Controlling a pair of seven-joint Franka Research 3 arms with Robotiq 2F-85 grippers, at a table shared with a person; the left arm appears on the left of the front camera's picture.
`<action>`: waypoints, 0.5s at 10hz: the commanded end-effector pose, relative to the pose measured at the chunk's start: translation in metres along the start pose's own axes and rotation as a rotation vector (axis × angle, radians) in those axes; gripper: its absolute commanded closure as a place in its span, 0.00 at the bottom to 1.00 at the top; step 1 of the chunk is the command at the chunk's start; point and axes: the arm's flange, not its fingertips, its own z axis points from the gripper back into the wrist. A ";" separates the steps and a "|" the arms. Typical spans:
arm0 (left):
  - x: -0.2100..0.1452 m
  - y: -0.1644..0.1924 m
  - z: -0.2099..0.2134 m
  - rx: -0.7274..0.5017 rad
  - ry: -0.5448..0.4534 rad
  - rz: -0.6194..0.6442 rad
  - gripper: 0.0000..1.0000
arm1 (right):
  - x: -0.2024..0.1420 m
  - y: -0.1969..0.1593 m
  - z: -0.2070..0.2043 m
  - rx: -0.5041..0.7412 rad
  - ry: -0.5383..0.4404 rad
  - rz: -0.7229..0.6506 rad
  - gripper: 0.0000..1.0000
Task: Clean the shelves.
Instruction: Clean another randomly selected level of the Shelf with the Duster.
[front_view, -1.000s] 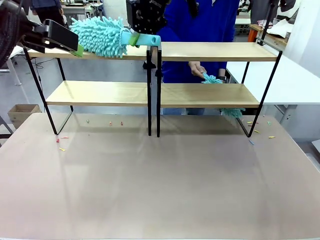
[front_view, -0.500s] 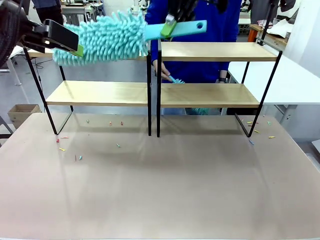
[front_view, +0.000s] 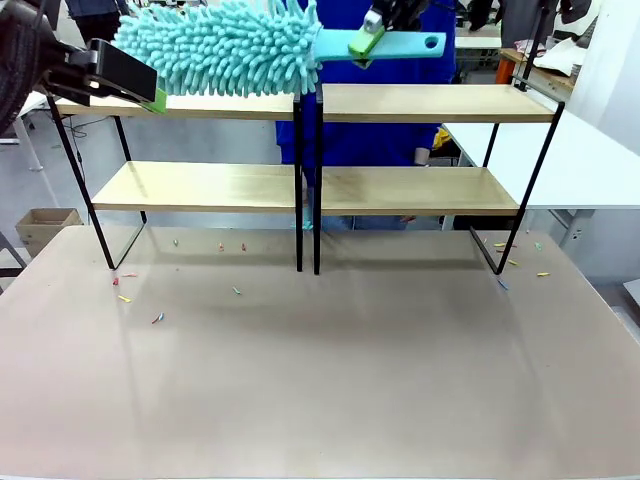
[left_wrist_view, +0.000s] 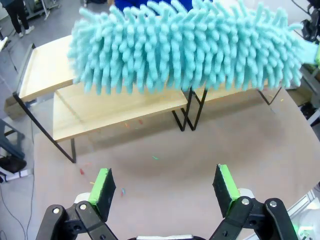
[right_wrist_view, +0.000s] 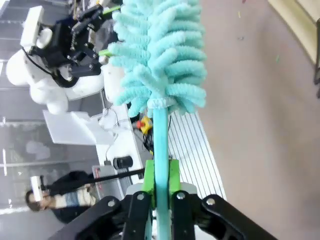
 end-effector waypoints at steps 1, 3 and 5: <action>0.000 0.001 0.001 0.003 -0.005 0.004 0.00 | -0.048 0.030 0.003 -0.098 -0.264 0.070 0.88; 0.000 0.001 0.001 0.003 -0.005 0.004 0.00 | -0.103 0.059 0.028 -0.106 -0.400 0.141 0.88; 0.000 0.001 0.001 0.003 -0.005 0.004 0.00 | -0.176 0.079 0.038 -0.013 -0.483 0.282 0.88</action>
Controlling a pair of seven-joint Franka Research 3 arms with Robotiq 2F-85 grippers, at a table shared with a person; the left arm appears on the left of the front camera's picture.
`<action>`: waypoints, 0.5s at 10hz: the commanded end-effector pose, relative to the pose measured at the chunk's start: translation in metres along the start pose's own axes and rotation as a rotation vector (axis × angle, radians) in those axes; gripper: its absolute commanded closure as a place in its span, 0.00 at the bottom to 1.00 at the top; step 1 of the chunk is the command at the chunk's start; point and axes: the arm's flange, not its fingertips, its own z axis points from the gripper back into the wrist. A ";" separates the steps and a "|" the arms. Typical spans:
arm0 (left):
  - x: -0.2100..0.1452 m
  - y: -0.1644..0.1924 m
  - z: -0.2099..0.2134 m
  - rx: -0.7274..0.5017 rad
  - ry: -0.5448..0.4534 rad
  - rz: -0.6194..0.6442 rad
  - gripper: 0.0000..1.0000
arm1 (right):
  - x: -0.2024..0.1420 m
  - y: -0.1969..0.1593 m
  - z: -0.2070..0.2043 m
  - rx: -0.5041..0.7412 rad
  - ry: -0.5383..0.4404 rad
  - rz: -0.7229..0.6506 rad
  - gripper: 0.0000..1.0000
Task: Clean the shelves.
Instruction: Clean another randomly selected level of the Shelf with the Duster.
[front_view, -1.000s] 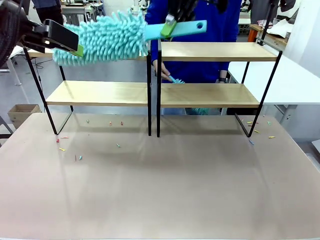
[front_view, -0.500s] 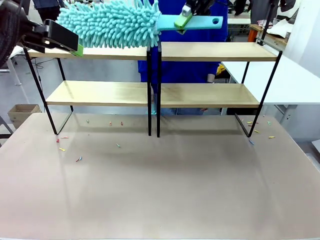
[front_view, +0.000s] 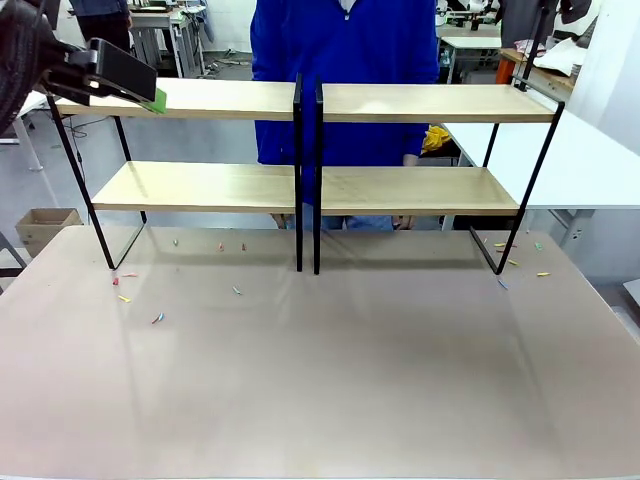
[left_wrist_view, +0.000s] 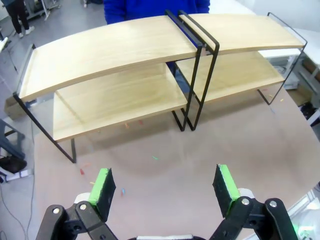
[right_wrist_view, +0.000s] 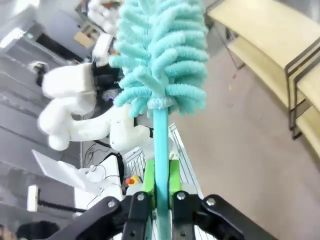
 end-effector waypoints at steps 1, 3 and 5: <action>0.000 0.001 0.000 0.003 -0.003 0.005 0.00 | -0.069 0.016 -0.007 0.039 -0.067 0.051 0.88; 0.000 0.001 0.000 0.003 -0.003 0.005 0.00 | -0.035 0.012 0.010 0.015 -0.034 0.030 0.88; 0.000 0.001 0.000 0.003 -0.003 0.005 0.00 | -0.018 -0.018 -0.007 0.111 0.052 0.088 0.88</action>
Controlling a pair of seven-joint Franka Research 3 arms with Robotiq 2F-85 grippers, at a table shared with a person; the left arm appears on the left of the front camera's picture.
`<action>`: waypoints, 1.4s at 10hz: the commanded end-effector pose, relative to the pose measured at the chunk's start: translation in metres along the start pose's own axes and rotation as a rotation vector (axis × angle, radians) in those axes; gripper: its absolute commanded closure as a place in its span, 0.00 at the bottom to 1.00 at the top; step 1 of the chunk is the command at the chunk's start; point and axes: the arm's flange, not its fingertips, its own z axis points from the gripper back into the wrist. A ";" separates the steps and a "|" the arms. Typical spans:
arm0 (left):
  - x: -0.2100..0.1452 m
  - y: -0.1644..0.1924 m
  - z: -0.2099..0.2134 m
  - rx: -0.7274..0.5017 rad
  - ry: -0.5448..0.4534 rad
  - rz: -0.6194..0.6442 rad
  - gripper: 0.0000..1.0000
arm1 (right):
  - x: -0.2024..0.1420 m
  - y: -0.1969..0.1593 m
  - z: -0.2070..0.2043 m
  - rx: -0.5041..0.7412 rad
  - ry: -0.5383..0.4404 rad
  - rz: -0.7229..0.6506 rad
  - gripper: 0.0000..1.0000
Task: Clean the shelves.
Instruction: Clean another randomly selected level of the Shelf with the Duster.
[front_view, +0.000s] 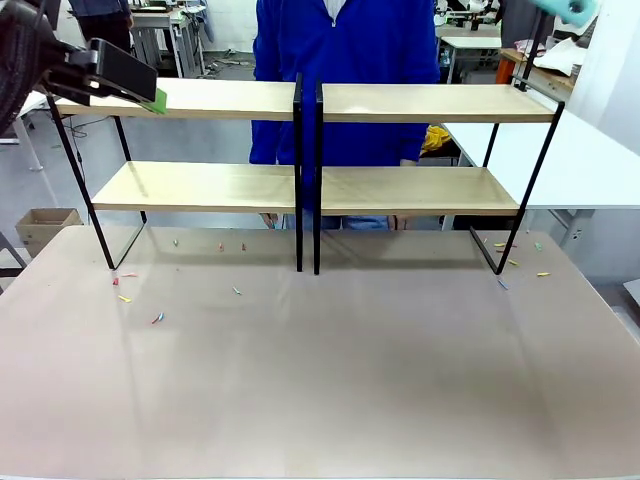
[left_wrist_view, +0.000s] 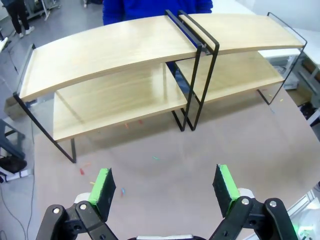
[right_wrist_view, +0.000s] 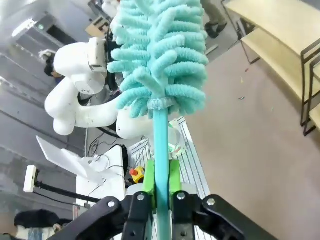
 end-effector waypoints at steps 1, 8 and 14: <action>0.000 0.001 0.001 0.003 -0.005 0.003 0.00 | 0.010 -0.011 0.029 0.068 0.008 0.136 0.88; 0.000 0.001 0.001 0.003 -0.005 0.003 0.00 | -0.216 -0.073 0.242 -0.208 -0.563 0.143 0.88; 0.000 0.001 0.001 0.003 -0.005 0.003 0.00 | -0.247 -0.076 0.272 -0.205 -0.537 0.078 0.88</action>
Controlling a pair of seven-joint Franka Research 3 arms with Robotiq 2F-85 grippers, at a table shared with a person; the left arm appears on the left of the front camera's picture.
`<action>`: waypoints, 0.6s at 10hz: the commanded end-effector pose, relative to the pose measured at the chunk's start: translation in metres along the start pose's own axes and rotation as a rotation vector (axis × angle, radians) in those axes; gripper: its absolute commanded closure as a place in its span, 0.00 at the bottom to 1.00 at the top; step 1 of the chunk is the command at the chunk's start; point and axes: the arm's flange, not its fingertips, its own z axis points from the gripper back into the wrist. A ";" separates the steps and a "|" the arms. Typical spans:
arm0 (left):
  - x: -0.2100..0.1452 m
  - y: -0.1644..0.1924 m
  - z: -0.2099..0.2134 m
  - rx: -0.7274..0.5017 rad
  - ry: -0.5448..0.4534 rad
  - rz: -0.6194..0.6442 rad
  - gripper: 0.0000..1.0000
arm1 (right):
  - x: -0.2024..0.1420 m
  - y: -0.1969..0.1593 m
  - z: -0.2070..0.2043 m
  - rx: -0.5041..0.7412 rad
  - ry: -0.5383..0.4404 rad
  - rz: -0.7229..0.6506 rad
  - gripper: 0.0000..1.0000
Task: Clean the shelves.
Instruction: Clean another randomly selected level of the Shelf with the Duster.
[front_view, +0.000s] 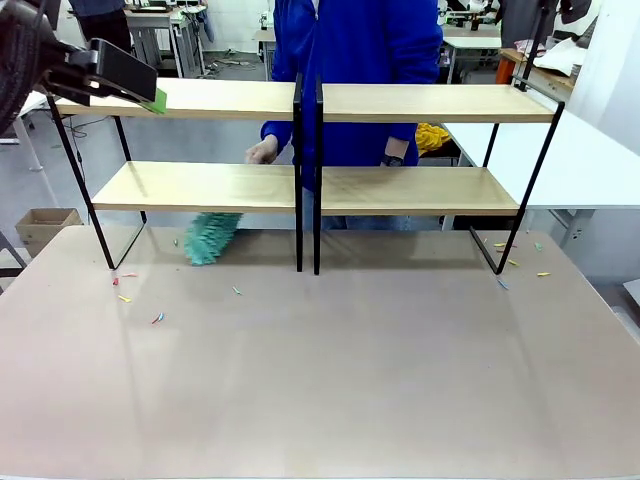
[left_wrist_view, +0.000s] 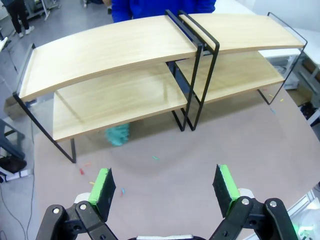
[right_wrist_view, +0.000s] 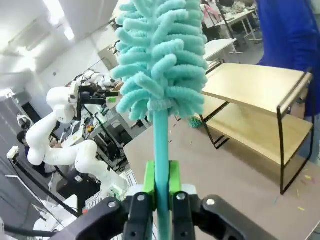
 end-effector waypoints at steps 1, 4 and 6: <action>0.000 0.001 0.001 0.003 -0.004 0.004 0.00 | 0.004 -0.001 0.005 0.007 0.012 -0.004 0.88; 0.000 0.001 0.001 0.003 -0.004 0.004 0.00 | 0.004 -0.001 0.005 0.007 0.012 -0.004 0.88; 0.000 0.001 0.001 0.003 -0.004 0.004 0.00 | 0.004 -0.001 0.005 0.007 0.012 -0.004 0.88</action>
